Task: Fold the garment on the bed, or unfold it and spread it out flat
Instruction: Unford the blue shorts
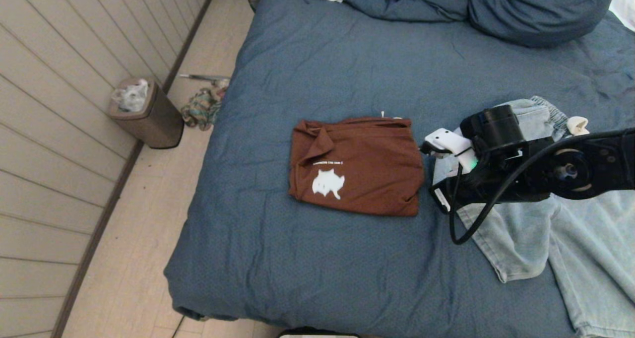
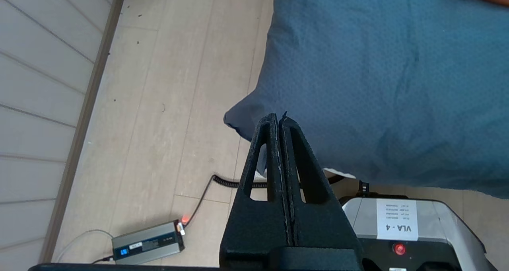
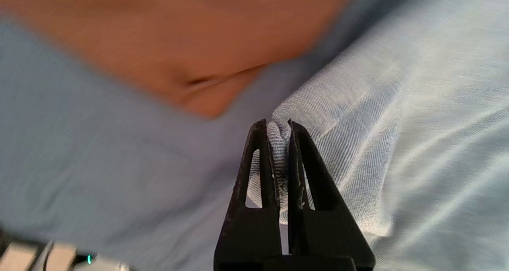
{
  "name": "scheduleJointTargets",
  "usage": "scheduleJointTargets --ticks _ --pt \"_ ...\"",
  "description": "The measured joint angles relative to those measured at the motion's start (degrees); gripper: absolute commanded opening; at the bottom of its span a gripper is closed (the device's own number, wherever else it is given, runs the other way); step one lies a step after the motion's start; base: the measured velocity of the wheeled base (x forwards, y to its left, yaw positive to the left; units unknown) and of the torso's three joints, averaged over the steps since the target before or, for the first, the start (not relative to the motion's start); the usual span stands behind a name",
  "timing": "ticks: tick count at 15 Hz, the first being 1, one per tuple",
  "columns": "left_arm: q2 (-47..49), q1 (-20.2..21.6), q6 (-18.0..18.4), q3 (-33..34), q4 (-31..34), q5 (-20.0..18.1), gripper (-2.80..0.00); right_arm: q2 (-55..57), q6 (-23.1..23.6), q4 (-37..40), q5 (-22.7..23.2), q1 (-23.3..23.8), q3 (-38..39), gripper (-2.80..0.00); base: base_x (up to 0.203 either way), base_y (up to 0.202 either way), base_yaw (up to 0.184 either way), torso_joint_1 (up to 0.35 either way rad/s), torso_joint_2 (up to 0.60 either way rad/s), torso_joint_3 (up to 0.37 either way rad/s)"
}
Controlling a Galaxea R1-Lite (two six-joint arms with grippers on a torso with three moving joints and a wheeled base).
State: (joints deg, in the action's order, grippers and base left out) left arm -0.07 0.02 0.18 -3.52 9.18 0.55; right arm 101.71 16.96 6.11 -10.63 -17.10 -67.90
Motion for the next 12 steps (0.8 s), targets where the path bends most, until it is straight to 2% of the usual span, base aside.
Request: scheduleJointTargets --ticks 5,10,11,12 --pt "0.00 0.00 -0.02 0.00 0.02 0.00 -2.80 0.39 1.18 -0.09 0.21 -5.43 4.15 -2.80 0.000 0.000 0.000 0.000 0.00 0.000" --pt "0.00 0.00 -0.02 0.00 -0.01 0.00 -2.80 1.05 -0.11 -0.43 0.30 -5.99 3.07 -2.80 0.000 0.000 0.000 0.000 0.00 0.000" --pt "0.00 0.00 0.00 0.00 -0.01 -0.01 -2.80 1.11 -0.23 -0.55 0.22 -5.99 3.11 0.00 0.000 0.000 0.000 0.000 0.00 0.000" --pt "0.00 0.00 0.00 0.00 -0.01 0.00 -2.80 1.18 -0.63 -0.60 0.30 -5.91 3.01 0.00 0.000 0.000 0.000 0.000 0.00 0.000"
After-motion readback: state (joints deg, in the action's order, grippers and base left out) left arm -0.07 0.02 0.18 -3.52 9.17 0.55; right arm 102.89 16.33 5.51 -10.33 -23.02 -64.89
